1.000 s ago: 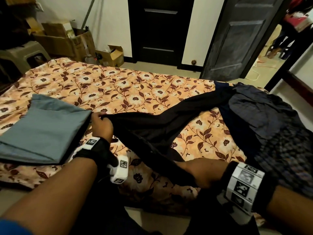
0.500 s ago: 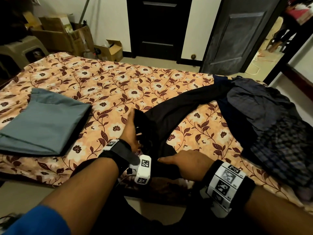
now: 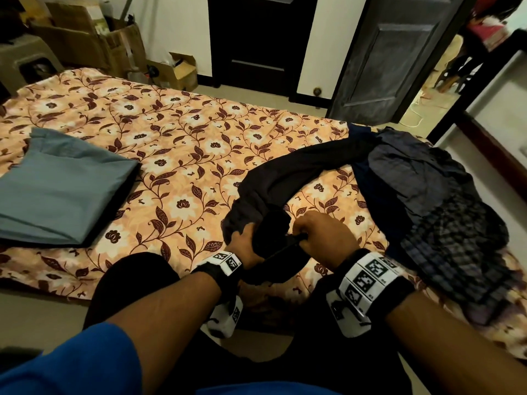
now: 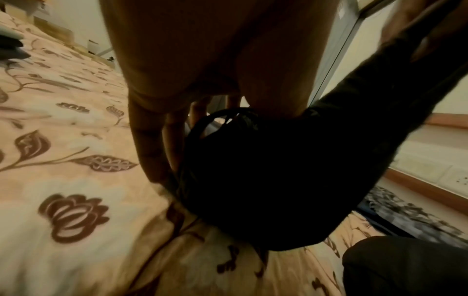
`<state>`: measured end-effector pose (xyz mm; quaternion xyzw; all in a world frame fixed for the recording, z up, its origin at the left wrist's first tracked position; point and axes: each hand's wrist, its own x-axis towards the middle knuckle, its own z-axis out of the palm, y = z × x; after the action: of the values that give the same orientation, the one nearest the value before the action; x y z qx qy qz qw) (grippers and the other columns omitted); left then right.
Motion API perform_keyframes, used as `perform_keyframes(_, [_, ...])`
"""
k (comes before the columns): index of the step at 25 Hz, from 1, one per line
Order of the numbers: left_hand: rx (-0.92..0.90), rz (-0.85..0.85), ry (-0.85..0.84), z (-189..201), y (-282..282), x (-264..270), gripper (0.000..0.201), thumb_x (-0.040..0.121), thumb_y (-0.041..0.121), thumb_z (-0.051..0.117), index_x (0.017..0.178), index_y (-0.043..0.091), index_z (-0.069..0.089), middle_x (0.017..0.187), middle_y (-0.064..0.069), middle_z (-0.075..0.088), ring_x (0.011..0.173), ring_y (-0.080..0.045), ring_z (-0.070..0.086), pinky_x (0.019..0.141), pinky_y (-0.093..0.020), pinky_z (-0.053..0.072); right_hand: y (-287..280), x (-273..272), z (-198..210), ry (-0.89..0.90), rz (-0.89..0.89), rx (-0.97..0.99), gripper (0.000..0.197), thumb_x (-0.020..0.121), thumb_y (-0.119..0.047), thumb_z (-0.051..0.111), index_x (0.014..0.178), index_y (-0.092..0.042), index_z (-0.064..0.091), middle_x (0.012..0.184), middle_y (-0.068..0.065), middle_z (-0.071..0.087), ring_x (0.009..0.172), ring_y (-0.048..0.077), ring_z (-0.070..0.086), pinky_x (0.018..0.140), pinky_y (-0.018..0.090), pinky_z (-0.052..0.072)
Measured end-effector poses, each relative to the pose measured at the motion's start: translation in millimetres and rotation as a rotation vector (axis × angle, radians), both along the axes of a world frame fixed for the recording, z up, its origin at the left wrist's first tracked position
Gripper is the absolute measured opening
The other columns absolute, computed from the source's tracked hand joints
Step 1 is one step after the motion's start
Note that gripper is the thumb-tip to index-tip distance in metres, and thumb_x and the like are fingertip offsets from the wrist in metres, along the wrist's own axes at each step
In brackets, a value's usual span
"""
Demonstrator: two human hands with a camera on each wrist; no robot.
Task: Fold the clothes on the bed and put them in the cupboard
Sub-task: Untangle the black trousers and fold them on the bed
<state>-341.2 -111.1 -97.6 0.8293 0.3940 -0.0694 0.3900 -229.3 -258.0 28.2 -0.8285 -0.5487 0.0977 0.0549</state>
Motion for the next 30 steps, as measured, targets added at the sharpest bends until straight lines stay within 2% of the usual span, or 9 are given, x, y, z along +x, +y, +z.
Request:
perform_keyframes(4, [-0.036,0.096,-0.079,-1.3,-1.4,0.1,0.062,0.080,0.039,0.066,0.132,0.013,0.045,0.122,-0.018,0.058,0.112,-0.039,0.057,0.092,-0.039,0.046,-4.1,1.9,-10.2,-0.041,-0.014,-0.073,0.026,0.089,-0.012,0.053,0.109,-0.025,0.061,0.108,0.000,0.055,0.095,0.027,0.060,0.068,0.031,0.044])
perform_keyframes(7, [0.007,0.141,-0.213,9.5,-3.4,-1.1,0.035,0.081,0.015,0.065,0.116,0.014,0.064,0.114,-0.011,0.067,0.108,-0.031,0.062,0.086,-0.032,0.047,0.8,15.4,-12.7,-0.027,0.037,-0.232,0.054,0.090,-0.010,0.050,0.137,-0.036,0.043,0.120,0.001,0.048,0.101,0.027,0.059,0.073,0.036,0.049])
perform_keyframes(10, [0.029,0.040,-0.280,26.5,-3.9,-7.2,0.048,0.081,0.004,0.059,0.128,0.014,0.054,0.123,-0.013,0.060,0.111,-0.030,0.058,0.093,-0.037,0.048,16.4,20.5,-16.5,-0.016,0.191,-0.399,0.074,0.093,-0.018,0.051,0.149,-0.043,0.011,0.123,0.006,0.043,0.098,0.029,0.057,0.068,0.034,0.043])
perform_keyframes(12, [0.086,-0.041,-0.308,35.1,-2.8,-13.0,0.050,0.082,0.000,0.058,0.129,0.015,0.051,0.120,-0.016,0.056,0.110,-0.031,0.056,0.092,-0.035,0.046,28.8,20.8,-20.7,-0.041,0.220,-0.423,0.078,0.093,-0.024,0.053,0.150,-0.043,0.004,0.124,0.009,0.045,0.101,0.032,0.058,0.069,0.034,0.042])
perform_keyframes(16, [0.146,-0.043,-0.329,48.6,1.1,-23.7,0.054,0.077,-0.005,0.061,0.125,0.019,0.056,0.111,-0.012,0.052,0.101,-0.025,0.053,0.080,-0.023,0.040,52.0,28.8,-26.1,-0.022,0.173,-0.506,0.063,0.086,-0.018,0.062,0.142,-0.028,0.034,0.128,0.011,0.055,0.111,0.032,0.057,0.080,0.035,0.045])
perform_keyframes(20, [0.057,-0.010,-0.433,61.2,-0.6,-25.7,0.051,0.075,-0.003,0.063,0.119,0.021,0.057,0.098,-0.002,0.057,0.087,-0.018,0.057,0.067,-0.019,0.043,52.9,30.5,-39.1,0.012,0.144,-0.552,0.067,0.075,-0.022,0.073,0.134,-0.025,0.043,0.125,0.009,0.060,0.111,0.030,0.059,0.087,0.034,0.048])
perform_keyframes(23, [0.063,0.089,-0.478,67.0,10.2,-30.7,0.046,0.076,0.004,0.065,0.116,0.022,0.053,0.094,0.001,0.056,0.085,-0.020,0.058,0.072,-0.030,0.052,51.4,35.8,-33.6,-0.045,0.069,-0.527,0.045,0.081,-0.025,0.067,0.123,-0.022,0.053,0.118,0.009,0.062,0.106,0.031,0.061,0.079,0.034,0.048])
perform_keyframes(27, [0.196,0.053,-0.329,61.0,17.6,-32.5,0.053,0.075,0.026,0.079,0.114,0.018,0.044,0.112,-0.003,0.046,0.100,-0.023,0.052,0.087,-0.038,0.049,61.1,39.7,-8.5,-0.150,0.062,-0.499,0.025,0.093,-0.013,0.050,0.116,-0.009,0.060,0.113,0.013,0.062,0.104,0.032,0.061,0.078,0.036,0.046])
perform_keyframes(30, [0.279,0.099,-0.332,60.4,5.1,-24.0,0.039,0.079,0.034,0.075,0.099,0.017,0.046,0.103,-0.002,0.048,0.092,-0.024,0.052,0.077,-0.034,0.044,66.1,42.3,7.5,-0.188,0.024,-0.483,0.026,0.095,-0.009,0.048,0.117,-0.005,0.061,0.108,0.012,0.061,0.107,0.032,0.061,0.087,0.038,0.047])
